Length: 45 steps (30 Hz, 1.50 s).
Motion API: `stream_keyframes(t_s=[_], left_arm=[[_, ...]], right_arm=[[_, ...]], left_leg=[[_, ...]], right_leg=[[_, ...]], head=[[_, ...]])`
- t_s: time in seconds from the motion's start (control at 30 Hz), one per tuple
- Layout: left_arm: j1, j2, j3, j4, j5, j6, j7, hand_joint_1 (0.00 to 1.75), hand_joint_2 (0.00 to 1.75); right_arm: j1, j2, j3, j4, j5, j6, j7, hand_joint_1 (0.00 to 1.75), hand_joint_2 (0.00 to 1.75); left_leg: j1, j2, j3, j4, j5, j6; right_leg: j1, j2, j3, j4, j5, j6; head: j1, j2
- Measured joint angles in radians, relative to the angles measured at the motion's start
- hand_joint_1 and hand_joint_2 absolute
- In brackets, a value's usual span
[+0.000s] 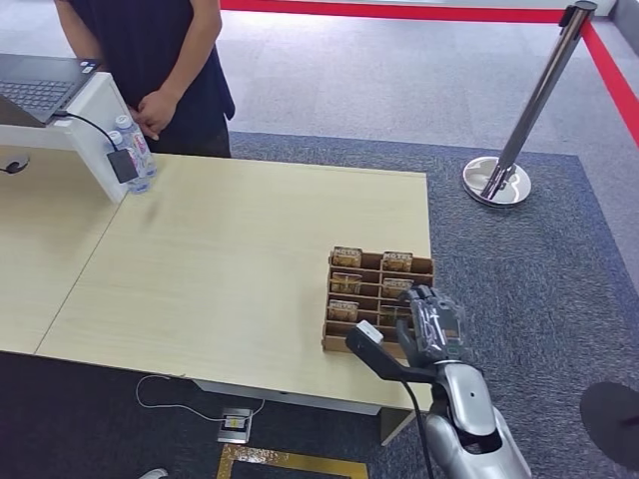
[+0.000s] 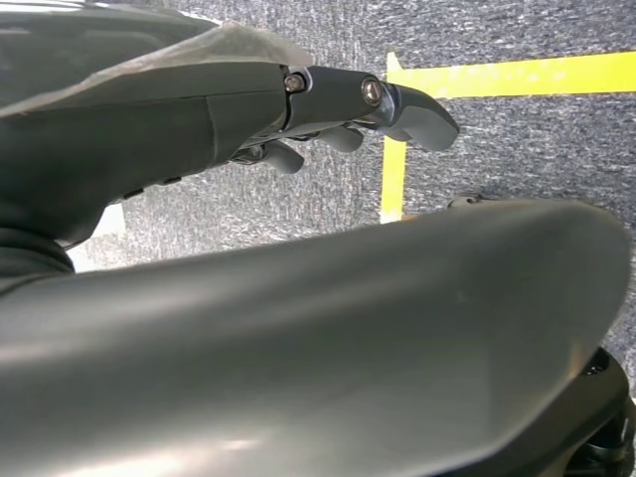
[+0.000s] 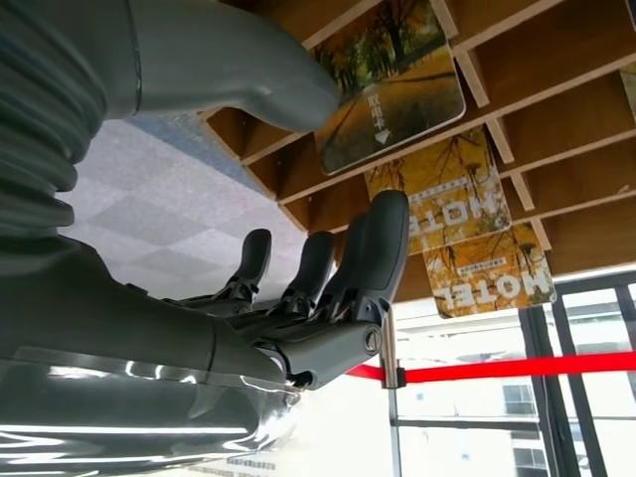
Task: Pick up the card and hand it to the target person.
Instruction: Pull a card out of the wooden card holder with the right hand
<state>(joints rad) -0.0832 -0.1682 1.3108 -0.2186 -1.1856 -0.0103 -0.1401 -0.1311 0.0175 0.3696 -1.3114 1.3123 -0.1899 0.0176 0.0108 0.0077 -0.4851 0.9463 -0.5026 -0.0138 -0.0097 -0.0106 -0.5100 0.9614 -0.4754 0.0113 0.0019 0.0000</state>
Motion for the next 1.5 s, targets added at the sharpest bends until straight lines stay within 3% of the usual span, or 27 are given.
stream_keyframes(t_s=[0.47,0.87,1.5], left_arm=[[0.000,0.000,0.000,0.000,-0.002,0.000,0.002,0.00,0.00],[0.000,0.000,0.000,0.000,-0.004,0.003,0.002,0.00,0.00],[0.001,0.000,0.000,0.000,0.005,0.006,0.004,0.00,0.00]], right_arm=[[-0.025,0.001,0.000,0.056,-0.022,0.004,0.000,0.89,1.75],[-0.067,0.002,0.001,0.114,-0.035,-0.016,-0.018,1.75,1.75],[-0.051,0.001,0.003,0.085,-0.033,-0.031,-0.030,1.75,1.75]], left_leg=[[0.000,0.000,0.000,0.000,0.000,0.000],[0.000,0.000,0.000,0.000,0.000,0.000],[0.000,0.000,0.000,0.000,0.000,0.000]], right_leg=[[0.000,0.000,0.000,0.000,0.000,0.000],[0.000,0.000,0.000,0.000,0.000,0.000],[0.000,0.000,0.000,0.000,0.000,0.000]], head=[[0.000,0.000],[0.000,0.000],[0.000,0.000]])
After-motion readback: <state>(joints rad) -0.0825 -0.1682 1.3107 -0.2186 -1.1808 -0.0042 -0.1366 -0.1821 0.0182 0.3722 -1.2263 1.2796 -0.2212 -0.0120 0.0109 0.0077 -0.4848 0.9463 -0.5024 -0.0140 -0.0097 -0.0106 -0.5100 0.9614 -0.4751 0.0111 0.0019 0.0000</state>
